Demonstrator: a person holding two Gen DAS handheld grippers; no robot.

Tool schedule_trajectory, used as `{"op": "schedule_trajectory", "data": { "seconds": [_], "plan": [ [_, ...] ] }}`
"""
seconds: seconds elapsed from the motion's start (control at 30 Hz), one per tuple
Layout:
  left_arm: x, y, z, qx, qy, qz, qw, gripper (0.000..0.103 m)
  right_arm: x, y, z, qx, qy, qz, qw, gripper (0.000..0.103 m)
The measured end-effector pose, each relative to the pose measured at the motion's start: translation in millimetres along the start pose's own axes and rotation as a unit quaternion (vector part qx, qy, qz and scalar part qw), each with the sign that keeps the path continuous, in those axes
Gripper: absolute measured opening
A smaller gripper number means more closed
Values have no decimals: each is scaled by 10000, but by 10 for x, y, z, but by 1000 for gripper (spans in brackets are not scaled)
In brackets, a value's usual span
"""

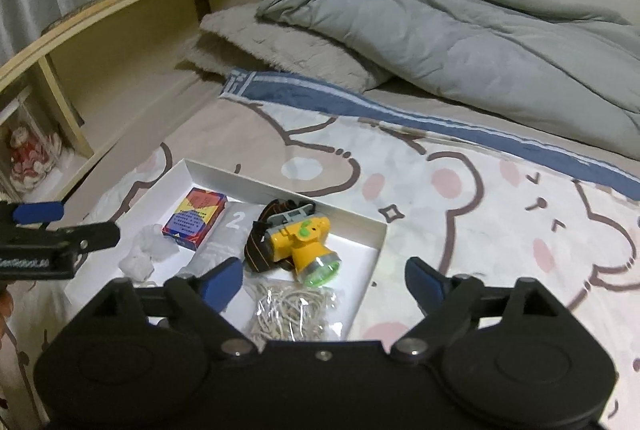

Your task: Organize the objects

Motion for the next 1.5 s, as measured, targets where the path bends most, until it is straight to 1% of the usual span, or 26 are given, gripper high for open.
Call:
{"op": "schedule_trajectory", "data": {
  "seconds": [0.07,0.1,0.23,0.4,0.7,0.83,0.93,1.1,1.2,1.5],
  "plan": [
    [-96,-49,51,63,79,77,9999,103,-104,-65,33,76,7,72,9999,96],
    [-136,-73,77,78,80,100,9999,103,-151,-93,48,103,-3,107,9999,97],
    [-267,-197,144,37,-14,110,9999,103,-329,-201,104,157,-87,230,9996,100],
    [-440,-382,215,29,22,216,9998,103,-532,-387,127,56,-84,335,9994,100],
    [-592,-742,382,91,-54,130,9999,103,-769,-738,133,-55,-104,342,9993,101],
    [-622,-877,441,135,-88,110,9998,103,-824,-879,138,-26,-63,315,9995,101],
    [-640,-962,468,191,-51,111,9997,103,-848,-967,149,-33,-90,314,9995,101],
    [-701,-1077,498,218,-97,146,9996,103,-839,-1105,149,-7,-134,294,9995,101],
    [-718,-1120,517,238,-106,151,9995,103,-819,-1166,143,-32,-198,293,9994,101],
    [-732,-1187,495,235,-112,178,9995,103,-792,-1296,118,-79,-197,199,9996,101]
  ]
}}
Point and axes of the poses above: each gripper's, at about its wrist camera, not at the fingertips, and x roughly the way its jaws point, z to its right, y to its top, the point moved 7 cm from there along x, roughly the way its jaws point, and after that the axes turned 15 degrees about -z, right-handed, at the moved point
